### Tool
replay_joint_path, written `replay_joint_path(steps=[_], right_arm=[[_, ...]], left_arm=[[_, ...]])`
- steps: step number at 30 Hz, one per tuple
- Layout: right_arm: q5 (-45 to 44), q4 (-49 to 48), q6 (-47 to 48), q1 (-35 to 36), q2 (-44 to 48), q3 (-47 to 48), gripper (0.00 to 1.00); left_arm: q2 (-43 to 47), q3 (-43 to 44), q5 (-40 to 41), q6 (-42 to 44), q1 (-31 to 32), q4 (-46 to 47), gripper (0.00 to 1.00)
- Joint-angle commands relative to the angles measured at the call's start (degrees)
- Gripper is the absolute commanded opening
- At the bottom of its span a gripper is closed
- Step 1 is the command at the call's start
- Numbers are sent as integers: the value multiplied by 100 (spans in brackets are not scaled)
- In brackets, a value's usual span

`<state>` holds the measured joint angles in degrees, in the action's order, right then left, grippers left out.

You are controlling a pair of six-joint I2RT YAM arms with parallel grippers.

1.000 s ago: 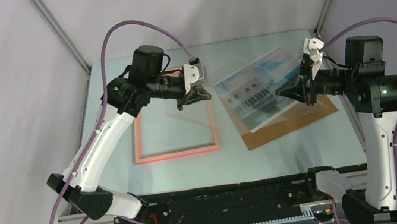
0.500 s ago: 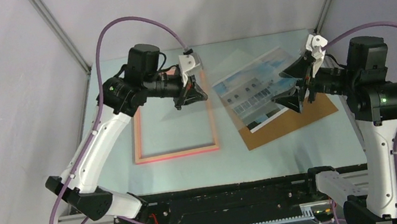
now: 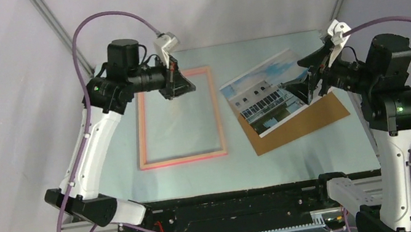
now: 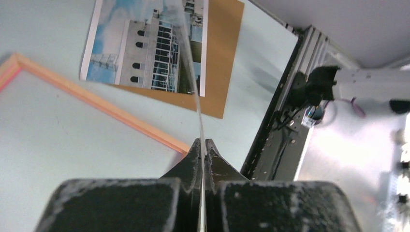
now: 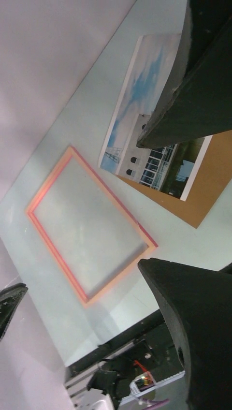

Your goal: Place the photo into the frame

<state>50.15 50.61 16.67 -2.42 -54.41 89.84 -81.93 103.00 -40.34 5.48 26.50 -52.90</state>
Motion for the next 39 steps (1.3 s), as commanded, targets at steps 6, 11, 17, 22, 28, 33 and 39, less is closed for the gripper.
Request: replay_joint_path(steps=[6,11,17,22,28,33,39], right_arm=[[-365,-921,-992,65,-125,-90,87],[-542,-1266,-1180,459,-332,-453,87],[-1149,-1723,-1381,1176,-724,-860,84],[-1575,-2255,-1488,1679,-1114,-1185,83],[-2216,-2924,-1592,2153,-1625,-1482,83],[-2692,-3411,-1790,2475,-2271,-1578,82],[-3457,-4032,-2085,2846,-3096,-1628,80]], left_arm=[[516,-244,-234,-1707,-1063,373,0],[672,-682,-578,-2043,-1564,493,0],[815,-1245,-839,-2783,-2226,1020,0],[803,-1697,-989,-3348,-2585,1574,0],[659,-2097,-1181,-3682,-2931,2086,0],[598,-2364,-1211,-3914,-3227,2452,0],[616,-2608,-1155,-3895,-3553,2597,0]])
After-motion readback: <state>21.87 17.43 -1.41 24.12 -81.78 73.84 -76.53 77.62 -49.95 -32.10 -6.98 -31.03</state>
